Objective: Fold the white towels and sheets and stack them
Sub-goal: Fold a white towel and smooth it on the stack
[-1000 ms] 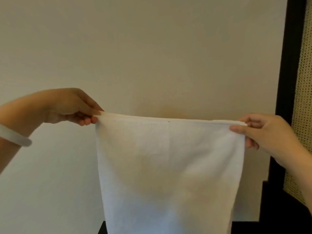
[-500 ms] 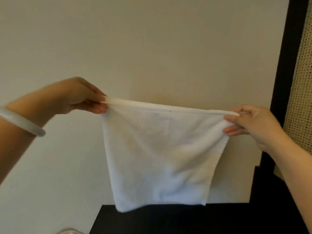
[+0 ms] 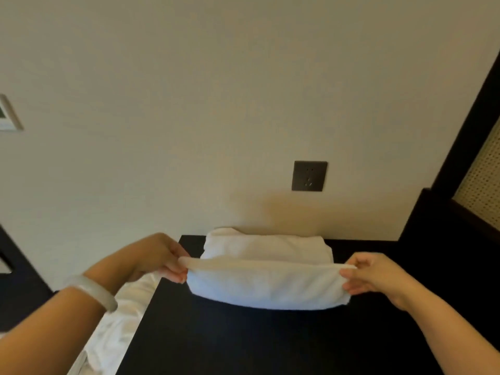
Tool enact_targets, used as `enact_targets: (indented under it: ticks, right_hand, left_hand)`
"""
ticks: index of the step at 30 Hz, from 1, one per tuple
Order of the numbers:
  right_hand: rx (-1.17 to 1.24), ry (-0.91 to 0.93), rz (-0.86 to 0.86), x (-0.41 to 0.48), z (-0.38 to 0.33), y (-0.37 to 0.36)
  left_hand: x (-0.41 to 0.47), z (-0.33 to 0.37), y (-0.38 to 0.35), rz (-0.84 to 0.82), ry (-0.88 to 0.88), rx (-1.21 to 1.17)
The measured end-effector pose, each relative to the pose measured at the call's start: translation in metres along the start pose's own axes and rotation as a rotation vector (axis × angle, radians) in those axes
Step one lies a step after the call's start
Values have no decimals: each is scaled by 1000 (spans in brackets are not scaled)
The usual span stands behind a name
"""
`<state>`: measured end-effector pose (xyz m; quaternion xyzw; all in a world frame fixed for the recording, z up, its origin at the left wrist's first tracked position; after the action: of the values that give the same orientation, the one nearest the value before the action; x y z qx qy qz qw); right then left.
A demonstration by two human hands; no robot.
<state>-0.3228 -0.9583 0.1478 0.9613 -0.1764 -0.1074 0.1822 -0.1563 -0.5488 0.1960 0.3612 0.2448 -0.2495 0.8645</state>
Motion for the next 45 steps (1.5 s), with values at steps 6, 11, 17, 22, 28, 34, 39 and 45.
enact_targets:
  ticks: [6,11,17,22,28,34,39,45]
  right_hand:
    - [-229,-164,-334,-41,53,-21]
    - [-461,-103,-442,-51,76,-37]
    - [-785,36,-643,-67,86,-43]
    - [-865,286,-525,-69,57,-66]
    - [-780,499,-590,-89,76,-121]
    - [-821,648,-457,-103,85,-119]
    - [-821,669,-427,-108,81,-118]
    - [-683,634,-384,-109,62,-101]
  left_hand:
    - [2,-80,-54,-40,-35,365]
    - [15,-106,-76,55,-75,520]
    - [2,-134,-108,-156,-187,848]
    - [-12,-100,-134,-28,-414,748]
    - [-10,-90,-184,-28,-540,611]
    - [-12,-102,-184,72,-575,486]
    - [-16,-94,-177,77,-539,327]
    - [-30,-87,-162,33,-564,221]
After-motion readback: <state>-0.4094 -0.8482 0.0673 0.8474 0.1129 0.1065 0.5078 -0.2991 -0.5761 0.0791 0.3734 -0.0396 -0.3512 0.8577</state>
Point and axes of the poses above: each hand's wrist, its own x-axis towards the middle knuckle, its own y-axis out of the back of the hand, z = x × y, the point moved 5 cm from there along x, towards the middle knuckle, and after that the axes turned 13 degrees about y, right-handed, at the moved point
